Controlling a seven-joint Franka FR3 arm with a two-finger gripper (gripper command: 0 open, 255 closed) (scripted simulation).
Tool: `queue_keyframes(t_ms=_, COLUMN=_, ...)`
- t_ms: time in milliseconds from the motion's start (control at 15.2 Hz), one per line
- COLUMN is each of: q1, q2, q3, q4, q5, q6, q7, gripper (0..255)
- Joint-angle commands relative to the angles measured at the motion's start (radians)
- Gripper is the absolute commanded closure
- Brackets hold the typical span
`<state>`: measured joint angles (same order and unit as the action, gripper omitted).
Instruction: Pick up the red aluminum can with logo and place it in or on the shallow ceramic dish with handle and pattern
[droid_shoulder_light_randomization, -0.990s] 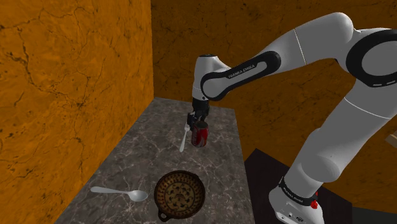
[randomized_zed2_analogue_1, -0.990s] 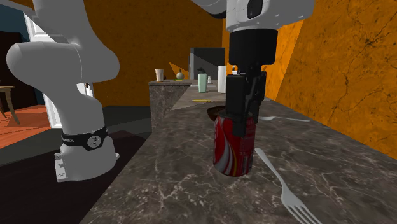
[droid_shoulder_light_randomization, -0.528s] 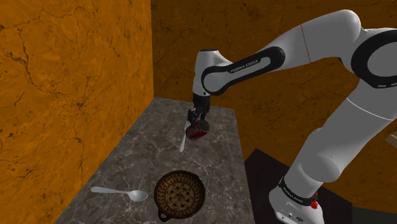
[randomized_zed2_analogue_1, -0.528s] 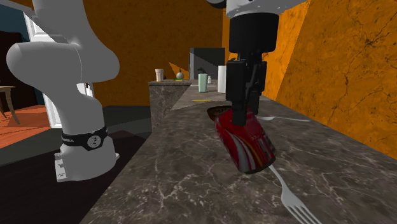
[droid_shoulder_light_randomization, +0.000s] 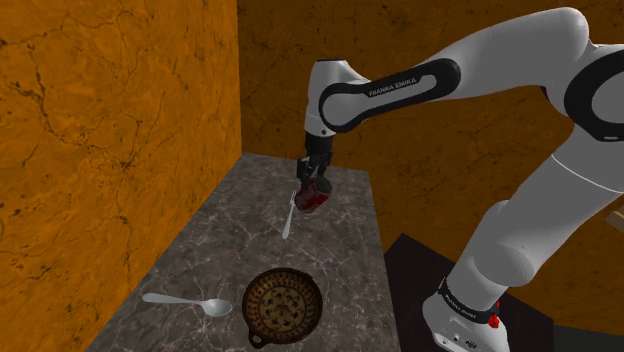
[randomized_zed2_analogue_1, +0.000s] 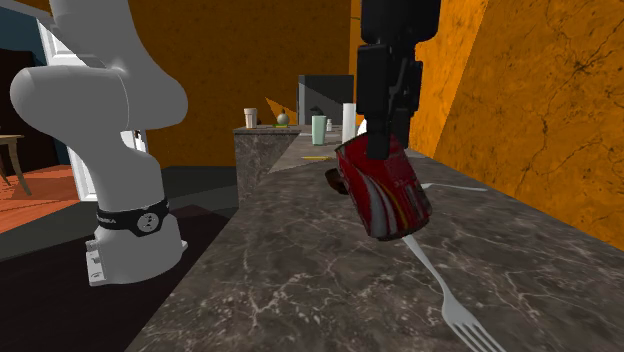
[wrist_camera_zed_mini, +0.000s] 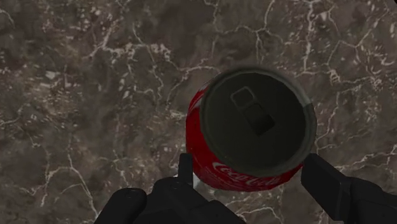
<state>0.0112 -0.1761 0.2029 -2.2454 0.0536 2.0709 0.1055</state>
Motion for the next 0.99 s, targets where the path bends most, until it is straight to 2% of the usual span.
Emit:
queue_keyframes(t_ms=0, q1=0.0, q2=-0.008, q3=0.0, q4=0.021, q5=0.001, q6=-0.028, q7=0.0, gripper=255)
queue_keyframes(t_ms=594, q1=-0.001, q2=-0.037, q3=-0.005, q4=0.11, q5=0.003, q6=-0.146, q7=-0.001, gripper=255)
queue_keyframes(t_ms=924, q1=0.051, q2=-0.088, q3=0.064, q4=0.083, q5=0.032, q6=-0.165, q7=0.107, gripper=255)
